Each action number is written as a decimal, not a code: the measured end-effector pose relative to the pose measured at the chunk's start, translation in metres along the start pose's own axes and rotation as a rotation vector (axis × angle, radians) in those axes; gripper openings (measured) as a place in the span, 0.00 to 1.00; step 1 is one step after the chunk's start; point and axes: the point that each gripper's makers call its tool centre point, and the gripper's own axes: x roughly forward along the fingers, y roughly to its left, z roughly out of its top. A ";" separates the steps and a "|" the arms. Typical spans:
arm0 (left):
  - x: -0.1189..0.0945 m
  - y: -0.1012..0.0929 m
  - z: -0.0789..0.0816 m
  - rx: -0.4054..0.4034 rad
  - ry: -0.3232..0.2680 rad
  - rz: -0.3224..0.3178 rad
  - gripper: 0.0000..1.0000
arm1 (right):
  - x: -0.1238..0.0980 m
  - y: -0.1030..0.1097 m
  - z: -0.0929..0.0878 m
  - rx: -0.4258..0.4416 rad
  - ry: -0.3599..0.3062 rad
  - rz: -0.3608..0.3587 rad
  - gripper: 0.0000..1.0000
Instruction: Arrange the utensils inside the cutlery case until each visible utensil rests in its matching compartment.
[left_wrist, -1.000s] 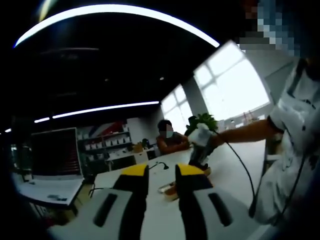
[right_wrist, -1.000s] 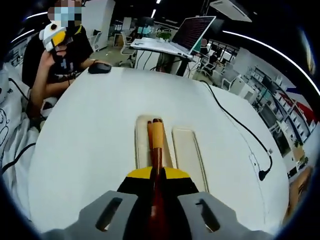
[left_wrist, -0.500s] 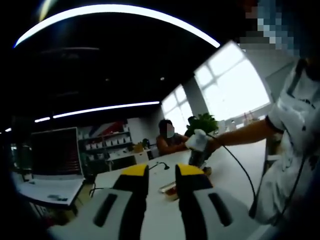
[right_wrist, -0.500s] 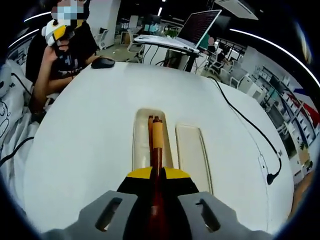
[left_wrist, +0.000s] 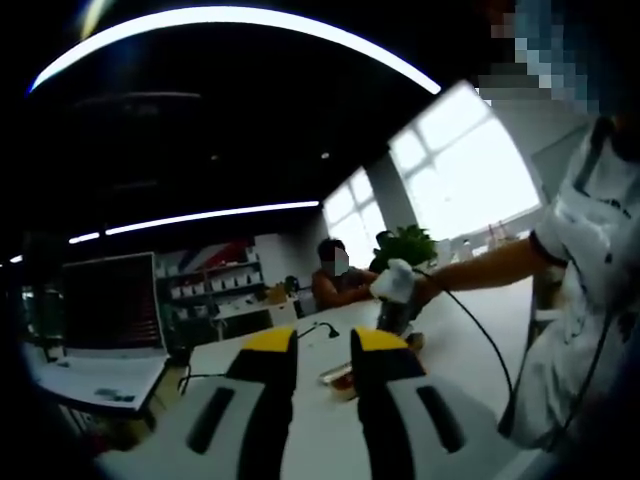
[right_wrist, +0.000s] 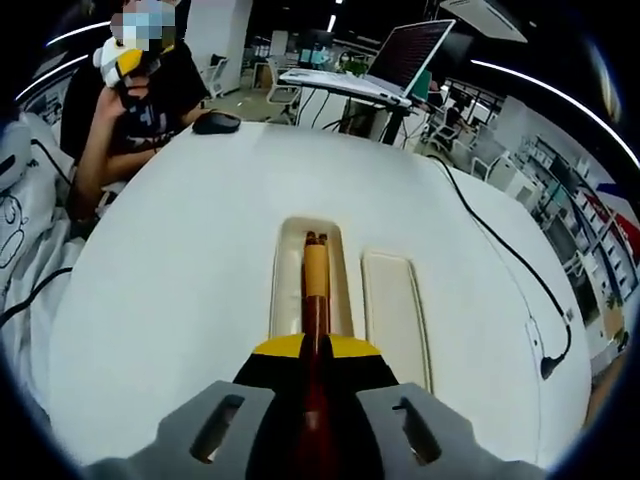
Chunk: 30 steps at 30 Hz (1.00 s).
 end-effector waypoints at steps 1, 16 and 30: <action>0.000 0.001 0.000 -0.001 -0.002 0.002 0.22 | 0.000 0.000 0.000 0.002 -0.001 0.002 0.04; 0.001 0.000 -0.001 -0.003 0.000 0.001 0.22 | -0.003 -0.001 -0.002 0.002 -0.013 0.005 0.05; 0.004 -0.004 -0.004 -0.007 0.008 -0.011 0.22 | -0.025 -0.003 -0.002 0.142 -0.082 -0.002 0.06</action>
